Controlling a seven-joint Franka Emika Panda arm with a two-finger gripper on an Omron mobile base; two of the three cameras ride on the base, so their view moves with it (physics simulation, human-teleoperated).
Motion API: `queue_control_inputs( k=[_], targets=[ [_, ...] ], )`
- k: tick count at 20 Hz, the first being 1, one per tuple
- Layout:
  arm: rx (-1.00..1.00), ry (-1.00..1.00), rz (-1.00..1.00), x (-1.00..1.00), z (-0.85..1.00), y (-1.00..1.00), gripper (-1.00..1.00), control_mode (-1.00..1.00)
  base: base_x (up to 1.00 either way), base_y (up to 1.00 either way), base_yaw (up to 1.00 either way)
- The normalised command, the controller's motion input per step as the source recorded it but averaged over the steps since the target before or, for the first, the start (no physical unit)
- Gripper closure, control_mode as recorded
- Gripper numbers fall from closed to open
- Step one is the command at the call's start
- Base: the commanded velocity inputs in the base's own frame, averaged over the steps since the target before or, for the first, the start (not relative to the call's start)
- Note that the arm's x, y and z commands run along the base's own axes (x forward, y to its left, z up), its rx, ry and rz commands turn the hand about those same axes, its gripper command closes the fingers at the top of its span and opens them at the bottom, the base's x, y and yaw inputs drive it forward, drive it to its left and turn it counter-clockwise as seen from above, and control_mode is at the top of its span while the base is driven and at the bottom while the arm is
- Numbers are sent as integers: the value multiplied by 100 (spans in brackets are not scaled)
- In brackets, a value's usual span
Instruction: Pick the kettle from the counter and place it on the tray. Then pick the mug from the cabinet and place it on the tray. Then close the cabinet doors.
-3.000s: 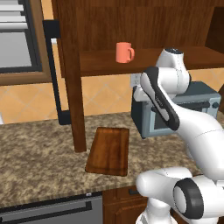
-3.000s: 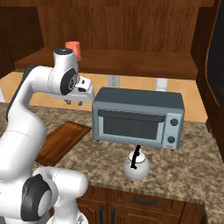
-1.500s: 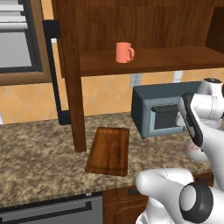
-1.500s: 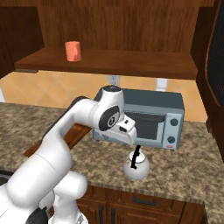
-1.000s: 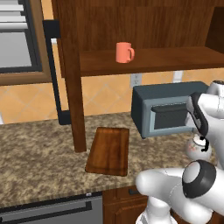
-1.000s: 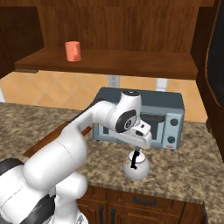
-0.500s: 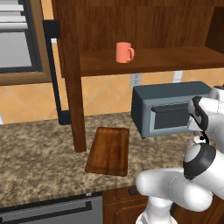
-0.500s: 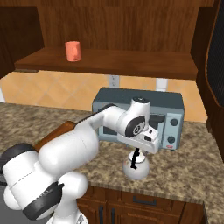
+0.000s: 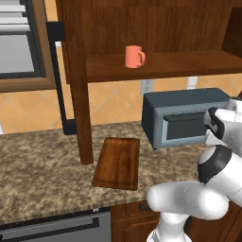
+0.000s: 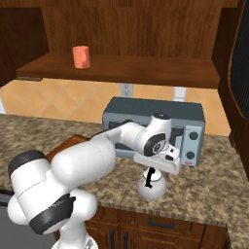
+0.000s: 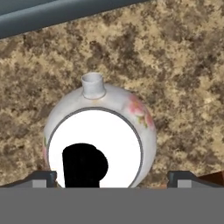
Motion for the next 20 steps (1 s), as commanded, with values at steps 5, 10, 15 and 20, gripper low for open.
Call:
queue_control_inputs(
  k=[5,10,15,20],
  targets=[
    [0,0,6,-2,-16,0,100,-100,0,0,0],
    [0,0,2,-11,-5,0,100,-100,0,0,0],
    [0,-1,0,-22,8,12,100,-100,0,0,0],
    [0,-9,0,-35,49,32,100,-100,0,0,0]
  ],
)
